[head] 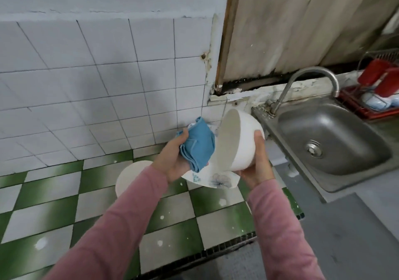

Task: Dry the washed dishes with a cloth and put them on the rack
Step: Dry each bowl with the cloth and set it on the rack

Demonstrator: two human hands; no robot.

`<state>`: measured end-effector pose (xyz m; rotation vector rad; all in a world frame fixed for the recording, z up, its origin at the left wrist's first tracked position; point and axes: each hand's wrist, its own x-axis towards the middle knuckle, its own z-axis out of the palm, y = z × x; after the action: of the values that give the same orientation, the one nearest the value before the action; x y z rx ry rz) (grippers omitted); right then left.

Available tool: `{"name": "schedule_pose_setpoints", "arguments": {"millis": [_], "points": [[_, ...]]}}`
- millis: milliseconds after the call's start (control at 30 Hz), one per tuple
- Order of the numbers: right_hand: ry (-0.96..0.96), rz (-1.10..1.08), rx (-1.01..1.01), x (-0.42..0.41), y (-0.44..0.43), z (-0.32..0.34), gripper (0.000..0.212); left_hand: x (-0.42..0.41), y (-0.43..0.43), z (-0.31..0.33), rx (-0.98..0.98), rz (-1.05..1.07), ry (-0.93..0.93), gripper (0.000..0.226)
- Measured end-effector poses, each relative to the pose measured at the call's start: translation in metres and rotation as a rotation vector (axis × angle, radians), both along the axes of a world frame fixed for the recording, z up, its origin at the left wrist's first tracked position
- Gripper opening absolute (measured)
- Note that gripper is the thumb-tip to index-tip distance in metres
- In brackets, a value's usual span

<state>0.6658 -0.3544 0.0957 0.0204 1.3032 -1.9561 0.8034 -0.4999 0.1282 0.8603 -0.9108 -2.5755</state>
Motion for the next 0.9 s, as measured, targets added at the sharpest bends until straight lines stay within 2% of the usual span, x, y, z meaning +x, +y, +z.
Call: {"name": "schedule_pose_setpoints", "arguments": {"millis": [167, 233, 333, 467, 567, 700, 800, 900], "points": [[0.105, -0.172, 0.107, -0.043, 0.081, 0.018, 0.107, -0.064, 0.062, 0.008, 0.004, -0.076, 0.074, 0.039], [0.126, -0.251, 0.124, -0.062, 0.126, 0.028, 0.097, -0.094, 0.098, 0.011, -0.066, -0.122, 0.064, 0.027], [0.175, -0.341, 0.146, -0.092, 0.203, 0.041, 0.085, -0.144, 0.165, 0.014, -0.152, -0.205, 0.027, 0.029], [0.234, -0.466, 0.209, -0.131, 0.308, 0.054, 0.082, -0.212, 0.263, 0.016, -0.247, -0.285, 0.014, 0.022], [0.303, -0.548, 0.285, -0.156, 0.385, 0.062, 0.092, -0.258, 0.335, 0.022, -0.301, -0.359, 0.017, 0.023], [0.323, -0.716, 0.337, -0.18, 0.47, 0.07, 0.078, -0.314, 0.422, 0.029, -0.315, -0.459, 0.056, 0.023], [0.322, -0.788, 0.346, -0.194, 0.512, 0.068, 0.096, -0.344, 0.477, 0.031, -0.374, -0.519, 0.091, 0.025], [0.32, -0.83, 0.353, -0.21, 0.539, 0.062, 0.103, -0.371, 0.511, 0.027, -0.413, -0.573, 0.11, 0.029]]}}
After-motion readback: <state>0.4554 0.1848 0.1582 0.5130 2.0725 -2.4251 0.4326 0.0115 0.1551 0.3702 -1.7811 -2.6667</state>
